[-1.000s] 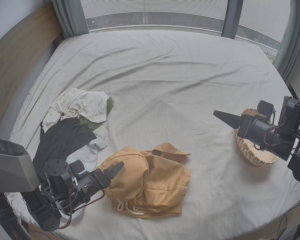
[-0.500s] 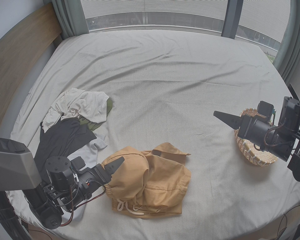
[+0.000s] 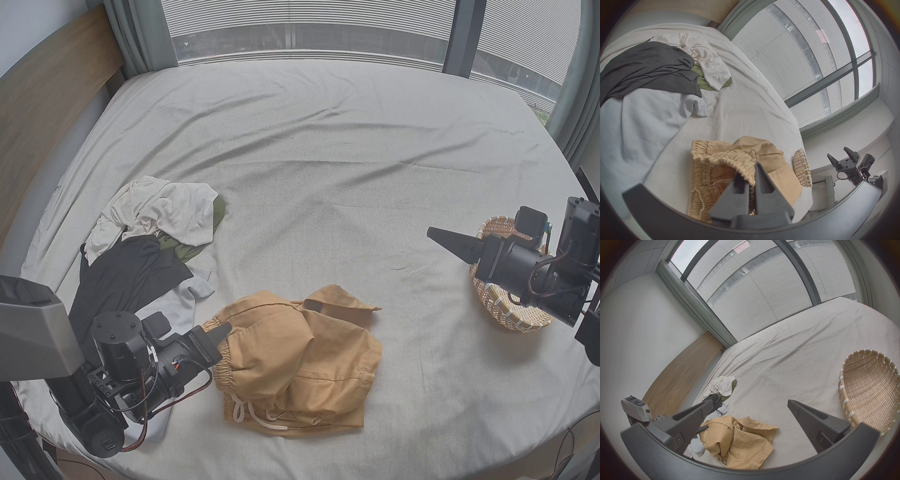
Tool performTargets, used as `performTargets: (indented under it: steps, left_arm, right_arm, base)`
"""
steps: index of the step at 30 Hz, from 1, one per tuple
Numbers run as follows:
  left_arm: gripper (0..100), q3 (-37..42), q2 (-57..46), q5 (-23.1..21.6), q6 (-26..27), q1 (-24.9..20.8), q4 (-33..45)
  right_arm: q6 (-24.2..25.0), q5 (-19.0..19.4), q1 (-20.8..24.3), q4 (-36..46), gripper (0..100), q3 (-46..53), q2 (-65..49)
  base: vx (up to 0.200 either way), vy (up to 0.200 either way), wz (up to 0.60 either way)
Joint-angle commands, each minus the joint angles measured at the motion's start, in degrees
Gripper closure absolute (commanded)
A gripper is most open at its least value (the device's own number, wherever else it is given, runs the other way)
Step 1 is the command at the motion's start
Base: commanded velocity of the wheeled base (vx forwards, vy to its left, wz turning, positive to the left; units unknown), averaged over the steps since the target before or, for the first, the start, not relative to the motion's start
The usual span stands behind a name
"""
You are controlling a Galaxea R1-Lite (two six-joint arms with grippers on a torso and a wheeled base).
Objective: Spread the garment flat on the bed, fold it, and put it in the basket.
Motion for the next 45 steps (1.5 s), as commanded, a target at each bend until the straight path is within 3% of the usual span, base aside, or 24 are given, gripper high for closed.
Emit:
performTargets:
  steps: [1, 11, 19, 27, 34, 45]
  left_arm:
    - [100, -0.1, -2.7, -0.1, -0.2, -0.2, 0.0]
    - [100, 0.1, -9.3, -0.8, -0.2, -0.5, 0.0]
    - [100, 0.3, -11.2, -2.9, 0.1, -0.6, 0.0]
    - [100, 0.0, -11.3, -4.6, 0.4, -0.6, 0.0]
    - [100, 0.2, -12.1, -7.2, 1.2, -0.2, 0.0]
    - [100, 0.3, -11.8, -7.5, 1.3, 0.5, 0.0]
  right_arm:
    - [0.1, 0.1, 0.3, 0.0, 0, 0.8, -0.2]
    - [2.0, 0.5, 4.0, -4.6, 0, 5.4, 3.0]
    - [7.0, 3.7, 4.5, -7.1, 0, 9.1, 4.9]
    - [7.7, 4.2, 4.4, -7.4, 0, 14.1, 7.7]
    - [8.9, 5.7, 4.9, -15.7, 0, 18.6, 9.8]
    - [9.1, 7.2, 4.9, -19.3, 0, 19.9, 16.5]
  base:
    - [0.000, 0.000, 0.00]
    - [0.000, 0.000, 0.00]
    - [0.000, 0.000, 0.00]
    - [0.000, 0.000, 0.00]
    - [0.000, 0.000, 0.00]
    - [0.000, 0.000, 0.00]
